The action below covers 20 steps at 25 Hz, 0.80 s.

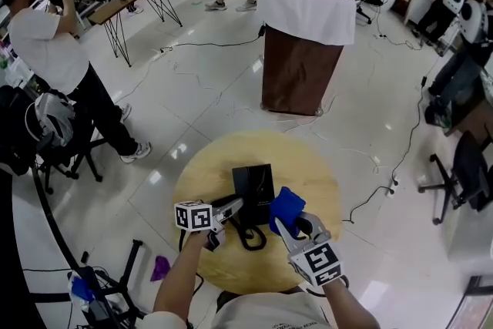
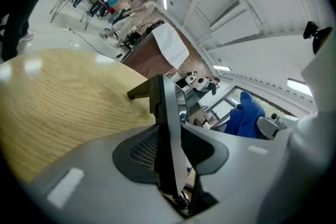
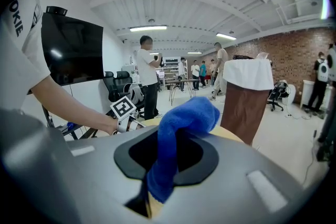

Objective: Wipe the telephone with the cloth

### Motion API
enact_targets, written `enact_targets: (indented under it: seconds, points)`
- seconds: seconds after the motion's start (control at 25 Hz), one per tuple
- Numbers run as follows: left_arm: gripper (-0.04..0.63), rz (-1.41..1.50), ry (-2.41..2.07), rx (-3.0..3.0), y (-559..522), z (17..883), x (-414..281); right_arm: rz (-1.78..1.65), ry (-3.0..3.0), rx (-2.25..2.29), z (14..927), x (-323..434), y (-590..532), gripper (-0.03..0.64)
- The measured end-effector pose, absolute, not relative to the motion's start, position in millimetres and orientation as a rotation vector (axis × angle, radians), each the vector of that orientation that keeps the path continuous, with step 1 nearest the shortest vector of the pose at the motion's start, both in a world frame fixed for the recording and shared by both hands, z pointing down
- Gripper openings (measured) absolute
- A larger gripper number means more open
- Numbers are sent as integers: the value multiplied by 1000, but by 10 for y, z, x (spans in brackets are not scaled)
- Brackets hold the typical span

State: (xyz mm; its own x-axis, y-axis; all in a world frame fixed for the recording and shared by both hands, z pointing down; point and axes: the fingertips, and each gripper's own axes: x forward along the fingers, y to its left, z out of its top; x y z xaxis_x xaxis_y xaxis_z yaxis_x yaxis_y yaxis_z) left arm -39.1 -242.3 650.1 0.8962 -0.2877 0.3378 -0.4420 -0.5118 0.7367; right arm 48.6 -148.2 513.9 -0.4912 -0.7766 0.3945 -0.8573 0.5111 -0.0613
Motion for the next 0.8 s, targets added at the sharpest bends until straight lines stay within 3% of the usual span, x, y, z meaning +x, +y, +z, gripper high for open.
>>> enact_targets:
  seconds: [0.32, 0.8]
  points:
    - [74, 169, -334, 2006, -2391, 6551, -317, 384, -2424, 1367, 5220, 572, -1552, 61]
    - [66, 155, -317, 1990, -2365, 6455, -327, 391, -2443, 1355, 5225, 527, -1573, 61]
